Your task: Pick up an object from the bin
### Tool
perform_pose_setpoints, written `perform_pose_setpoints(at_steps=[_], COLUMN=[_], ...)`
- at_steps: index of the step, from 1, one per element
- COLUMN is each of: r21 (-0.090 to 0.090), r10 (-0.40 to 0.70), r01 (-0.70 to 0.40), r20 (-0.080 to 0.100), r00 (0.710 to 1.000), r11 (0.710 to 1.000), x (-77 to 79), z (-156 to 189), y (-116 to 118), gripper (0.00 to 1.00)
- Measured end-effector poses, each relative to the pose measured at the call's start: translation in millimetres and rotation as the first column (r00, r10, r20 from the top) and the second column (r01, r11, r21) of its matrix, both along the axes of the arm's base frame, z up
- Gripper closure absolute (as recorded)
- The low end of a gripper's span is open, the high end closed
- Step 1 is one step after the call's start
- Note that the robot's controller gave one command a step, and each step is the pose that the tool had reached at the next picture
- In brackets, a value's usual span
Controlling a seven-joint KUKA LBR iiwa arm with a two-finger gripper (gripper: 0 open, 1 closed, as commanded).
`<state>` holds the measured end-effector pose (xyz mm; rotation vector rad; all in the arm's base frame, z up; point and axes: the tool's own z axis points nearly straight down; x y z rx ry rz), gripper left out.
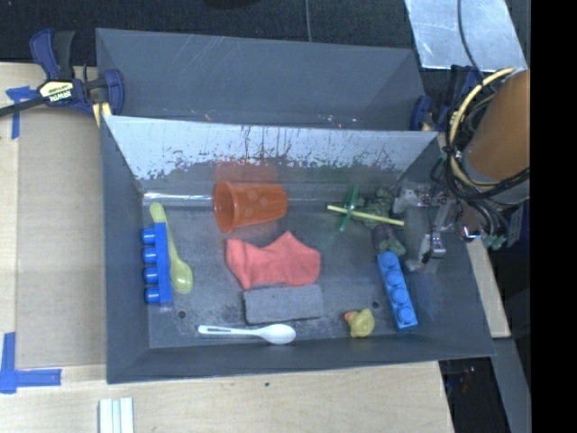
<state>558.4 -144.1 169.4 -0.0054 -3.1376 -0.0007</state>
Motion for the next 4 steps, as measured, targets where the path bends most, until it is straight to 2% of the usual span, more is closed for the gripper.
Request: perform_pose_setpoints(at_steps=[1, 2, 3, 4], r21=[-0.002, -0.003, -0.004, -0.005], r10=[0.003, 0.082, 0.1, 0.106], r01=[-0.003, -0.082, -0.1, -0.106], r20=[0.008, 0.013, 0.01, 0.019], r00=[1.0, 0.997, 0.995, 0.994], r11=[1.0, 0.997, 0.995, 0.994], x=[2.2, 42.9, 30.0, 20.3], z=[4.2, -6.7, -32.3, -68.3], y=[0.7, 68.3, 117.6, 142.9], gripper=[0.0, 0.0, 0.0, 0.0])
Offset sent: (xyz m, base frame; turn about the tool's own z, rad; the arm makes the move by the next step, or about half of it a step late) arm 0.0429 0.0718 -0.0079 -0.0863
